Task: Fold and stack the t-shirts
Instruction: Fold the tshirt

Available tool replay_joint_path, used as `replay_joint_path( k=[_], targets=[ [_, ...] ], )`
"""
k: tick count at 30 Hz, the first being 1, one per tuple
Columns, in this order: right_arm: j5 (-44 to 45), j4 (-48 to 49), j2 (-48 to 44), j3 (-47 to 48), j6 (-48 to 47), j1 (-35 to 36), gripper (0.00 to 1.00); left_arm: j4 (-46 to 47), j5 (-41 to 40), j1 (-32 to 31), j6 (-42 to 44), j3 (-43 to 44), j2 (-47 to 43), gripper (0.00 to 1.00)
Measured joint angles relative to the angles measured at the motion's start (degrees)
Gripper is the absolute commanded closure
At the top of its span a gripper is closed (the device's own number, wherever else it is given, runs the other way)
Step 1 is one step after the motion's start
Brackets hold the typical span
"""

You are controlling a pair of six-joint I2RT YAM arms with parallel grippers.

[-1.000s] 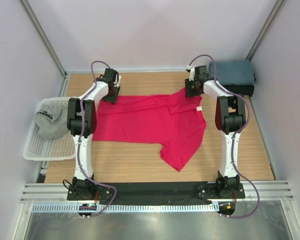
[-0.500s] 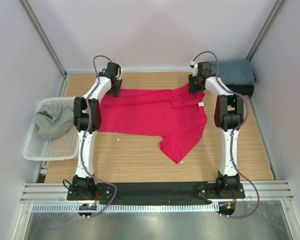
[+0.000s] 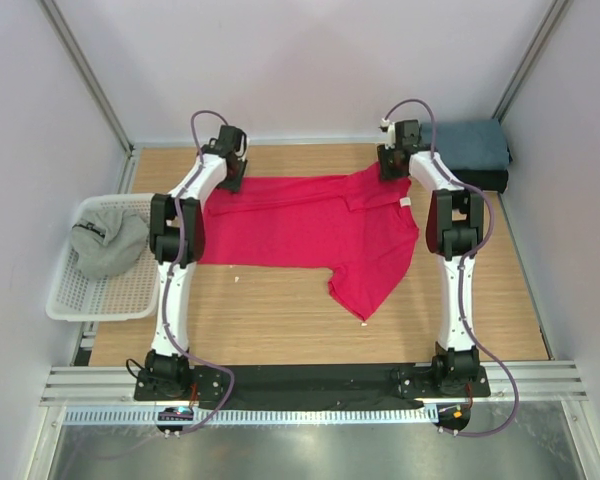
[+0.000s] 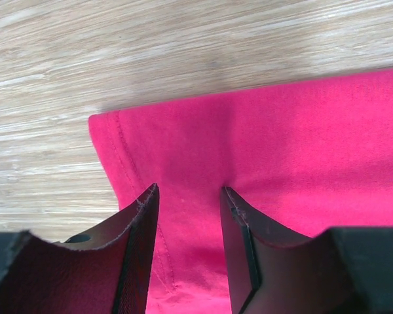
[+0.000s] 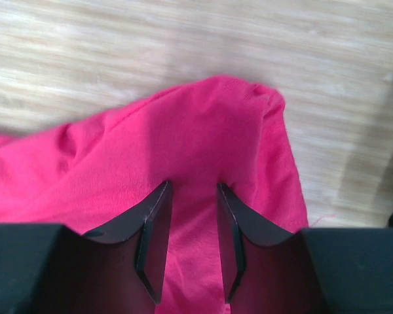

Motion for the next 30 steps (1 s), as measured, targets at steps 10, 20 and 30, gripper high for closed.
replay_joint_path(
  k=[10, 20, 30],
  targets=[
    [-2.95, 6.16, -25.68, -26.08, -5.20, -0.15, 0.59, 4.76, -0.94, -1.11, 1.01, -21.35, -26.75, 0.24],
    [-13.90, 9.97, -59.10, -52.54, -22.21, 3.43, 0.58, 11.23, 1.99, -2.16, 2.45, -40.52, -52.76, 0.02],
    [-19.82, -3.93, -64.61, -74.49, -35.17, 13.60, 0.56, 11.04, 8.61, -2.03, 0.61, -55.47, -52.96, 0.00]
  ],
)
